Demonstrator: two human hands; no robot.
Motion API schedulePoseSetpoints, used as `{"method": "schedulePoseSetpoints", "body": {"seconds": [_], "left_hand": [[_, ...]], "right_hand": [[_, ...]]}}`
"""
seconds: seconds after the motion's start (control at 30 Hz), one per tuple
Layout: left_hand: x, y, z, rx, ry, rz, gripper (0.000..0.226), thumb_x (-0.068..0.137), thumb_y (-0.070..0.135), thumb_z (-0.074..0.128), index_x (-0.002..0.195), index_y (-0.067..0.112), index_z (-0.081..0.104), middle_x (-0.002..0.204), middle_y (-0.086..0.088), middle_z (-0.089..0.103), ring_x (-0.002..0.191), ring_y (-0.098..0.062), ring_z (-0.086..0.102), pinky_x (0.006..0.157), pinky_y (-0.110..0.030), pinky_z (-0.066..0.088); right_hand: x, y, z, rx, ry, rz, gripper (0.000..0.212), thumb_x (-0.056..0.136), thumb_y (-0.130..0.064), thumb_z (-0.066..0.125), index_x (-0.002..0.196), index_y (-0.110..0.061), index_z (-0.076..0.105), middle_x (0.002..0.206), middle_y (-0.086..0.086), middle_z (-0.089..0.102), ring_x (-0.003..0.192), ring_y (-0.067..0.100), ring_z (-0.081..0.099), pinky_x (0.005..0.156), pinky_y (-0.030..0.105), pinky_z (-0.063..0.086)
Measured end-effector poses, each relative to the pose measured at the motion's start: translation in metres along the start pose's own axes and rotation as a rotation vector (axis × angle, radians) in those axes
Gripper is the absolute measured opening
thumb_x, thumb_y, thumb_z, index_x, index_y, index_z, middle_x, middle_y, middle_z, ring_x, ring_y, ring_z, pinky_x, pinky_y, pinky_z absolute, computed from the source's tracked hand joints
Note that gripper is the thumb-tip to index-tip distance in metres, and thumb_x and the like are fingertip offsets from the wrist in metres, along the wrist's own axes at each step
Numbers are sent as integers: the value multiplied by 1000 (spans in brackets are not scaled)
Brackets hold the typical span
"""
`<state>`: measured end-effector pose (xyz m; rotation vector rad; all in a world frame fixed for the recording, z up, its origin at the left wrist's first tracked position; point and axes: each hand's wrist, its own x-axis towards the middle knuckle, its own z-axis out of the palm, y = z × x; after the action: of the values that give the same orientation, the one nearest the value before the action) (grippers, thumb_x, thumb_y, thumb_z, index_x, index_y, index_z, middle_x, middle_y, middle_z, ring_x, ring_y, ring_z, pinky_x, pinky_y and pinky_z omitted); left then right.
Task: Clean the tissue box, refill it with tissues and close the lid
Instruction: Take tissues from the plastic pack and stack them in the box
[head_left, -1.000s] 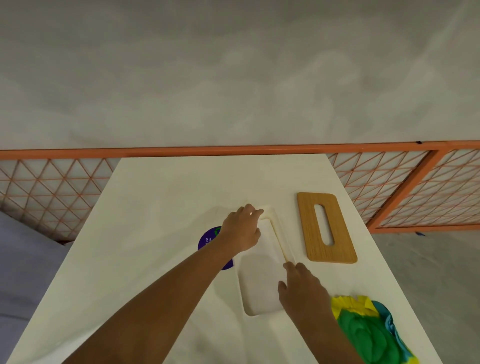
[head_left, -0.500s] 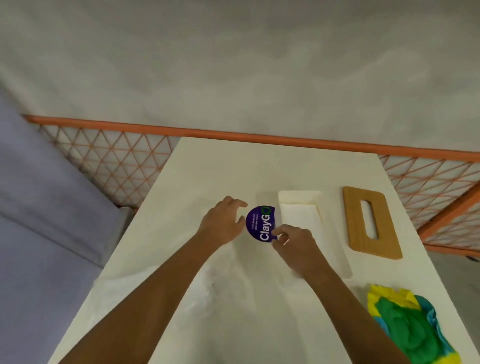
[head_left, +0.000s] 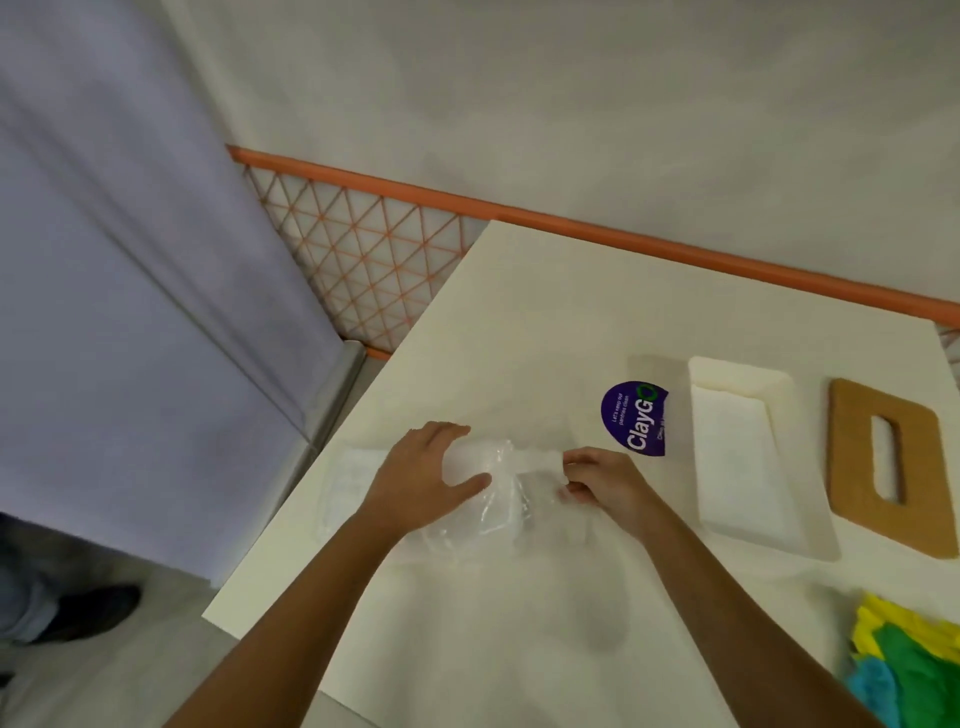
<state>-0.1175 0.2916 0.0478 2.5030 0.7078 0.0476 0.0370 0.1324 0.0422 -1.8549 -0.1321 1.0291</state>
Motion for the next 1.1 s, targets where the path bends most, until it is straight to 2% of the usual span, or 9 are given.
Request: {"method": "schedulePoseSetpoints", "body": {"seconds": [0.13,0.2,0.37,0.5,0.67,0.77,0.83,1.0,1.1], "left_hand": [[-10,-17,0,149,-185,-43,111,60,81,54,148,25,15,157,5,15,145,-15,10,120,-38,2],[-11,-25,4,205,-228,-34,131,44,94,40,149,23,8,158,3,8,146,-17,5,118,-38,-2],[-11,-35,15,260,-224,-42,116,63,75,62,149,20,6,158,2,8,146,-17,6,118,-37,0],[-11,-34,16,262,-200,-36,115,62,74,63,148,20,8,157,3,11,145,-17,9,119,-37,3],[-10,-33,17,266,-191,-26,115,62,74,62,148,20,8,156,2,13,145,-18,11,119,-39,5],[-10,-34,17,265,-194,-25,116,62,75,62,148,20,8,156,2,13,144,-18,11,119,-39,6],[-10,-34,16,250,-188,-28,117,61,75,63,148,21,7,156,3,13,144,-18,12,119,-39,8],[-11,-35,9,193,-167,-25,117,59,73,66,148,22,8,155,4,16,143,-17,17,118,-36,13],[-13,-36,8,180,-169,-32,117,60,72,67,148,21,10,155,4,18,142,-16,19,117,-34,17]], "right_hand": [[6,1,19,-83,-8,8,22,85,4,56,104,1,66,84,15,61,61,17,58,47,15,52],[5,-1,29,-129,-10,-8,23,86,-2,57,108,-3,66,90,12,63,61,16,59,47,15,52],[-4,-3,52,-452,-19,-142,38,88,-19,60,125,-9,56,93,7,62,77,16,57,73,22,48],[-7,1,58,-508,40,-213,44,86,-23,63,126,-7,53,69,-11,47,83,13,51,73,19,38],[-7,3,62,-447,65,-197,39,87,-21,62,123,-6,55,75,-5,51,83,15,50,74,20,39],[-5,4,64,-425,53,-216,31,87,-23,63,113,-7,60,63,-10,46,71,14,49,60,18,39],[-3,4,61,-401,23,-215,25,86,-23,64,108,-11,62,65,-9,48,71,15,51,64,19,41],[-1,-3,40,-78,-38,-146,17,83,-3,57,89,-16,67,82,-1,65,79,18,59,63,21,46],[3,3,29,132,-51,-56,22,82,-2,55,93,-15,68,97,7,69,89,24,64,75,31,52]]}}
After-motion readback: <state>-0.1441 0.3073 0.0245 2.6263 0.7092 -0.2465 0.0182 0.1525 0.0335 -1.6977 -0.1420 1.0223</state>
